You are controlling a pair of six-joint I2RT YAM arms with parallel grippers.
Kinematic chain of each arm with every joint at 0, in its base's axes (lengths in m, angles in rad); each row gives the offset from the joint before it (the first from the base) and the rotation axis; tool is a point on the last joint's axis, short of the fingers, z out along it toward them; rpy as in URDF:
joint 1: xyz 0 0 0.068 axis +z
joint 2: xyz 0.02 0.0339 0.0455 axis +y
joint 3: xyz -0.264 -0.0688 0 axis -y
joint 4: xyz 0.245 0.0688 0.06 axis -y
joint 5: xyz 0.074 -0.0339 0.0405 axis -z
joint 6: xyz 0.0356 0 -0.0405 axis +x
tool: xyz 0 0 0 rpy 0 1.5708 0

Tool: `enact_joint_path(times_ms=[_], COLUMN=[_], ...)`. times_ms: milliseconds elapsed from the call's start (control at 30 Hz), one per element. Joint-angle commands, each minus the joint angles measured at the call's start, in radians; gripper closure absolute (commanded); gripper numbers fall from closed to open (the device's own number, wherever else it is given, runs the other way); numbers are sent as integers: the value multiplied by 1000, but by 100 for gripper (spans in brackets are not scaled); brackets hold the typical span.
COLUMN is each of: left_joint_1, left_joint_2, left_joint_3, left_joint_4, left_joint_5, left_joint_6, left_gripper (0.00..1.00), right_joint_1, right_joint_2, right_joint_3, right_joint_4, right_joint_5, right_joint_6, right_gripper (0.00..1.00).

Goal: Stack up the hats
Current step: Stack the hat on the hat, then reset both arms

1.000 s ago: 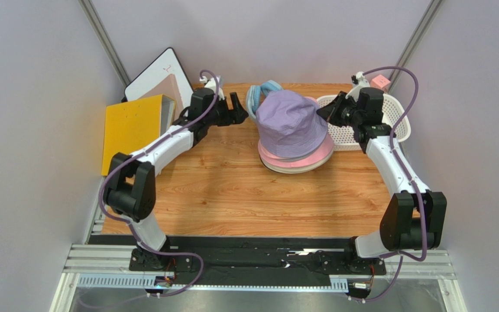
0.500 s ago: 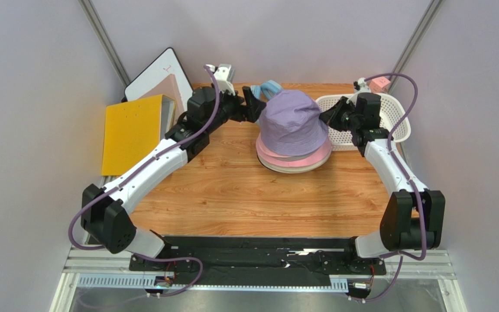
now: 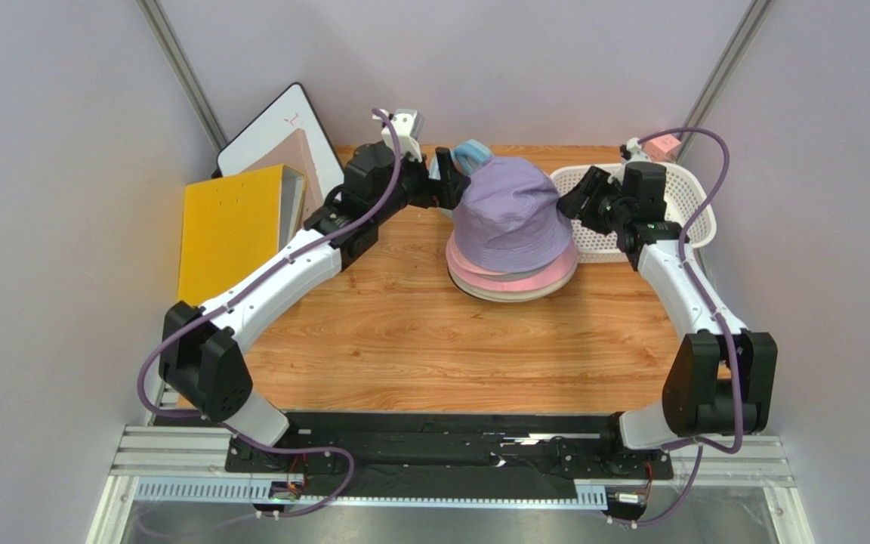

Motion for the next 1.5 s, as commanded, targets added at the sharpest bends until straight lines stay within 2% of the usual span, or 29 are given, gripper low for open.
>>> enact_joint_path(times_ms=[0,33,67,100,167,200,233,467,700,867,1133,1267,1467], left_joint_1=[7,10,18,24,47,58,69,174,230,230,230,230,230], left_joint_2=[-103,-112,-123,-144,-169,-193,-207,-327,-410,-528,-740,-844,-867], left_joint_3=[-17,-27,-35,-41,-64,-72,-92,-170,-247,-280,-325,-369,-368], left_joint_4=[-5,-42,-50,-60,-74,-91,-96,-149,-197,-283,-516,-543,-617], left_joint_5=[-26,-29,-29,-29,-26,-21,-18,-20,-15,-65,-226,-251,-256], left_joint_6=[20,17,11,3,-10,-27,-33,-47,-63,-58,-64,-49,-30], left_gripper=[1,1,1,1,1,1,0,0,1,1,1,1,1], right_joint_1=[4,2,-1,-4,-19,-19,-66,-166,-257,-260,-260,-259,-260], right_joint_2=[-7,-12,-16,-22,-42,-51,-70,-148,-243,-372,-700,-797,-854], right_joint_3=[41,49,50,52,41,38,30,4,-54,-105,-246,-309,-327], right_joint_4=[-159,-169,-179,-198,-207,-212,-212,-227,-245,-284,-327,-340,-383], right_joint_5=[36,57,73,88,104,101,90,44,-22,-22,1,31,48], right_joint_6=[-50,-56,-56,-58,-58,-55,-50,-51,-48,-55,-42,-62,-87], right_gripper=[41,38,27,25,3,0,0,0,0,0,0,0,0])
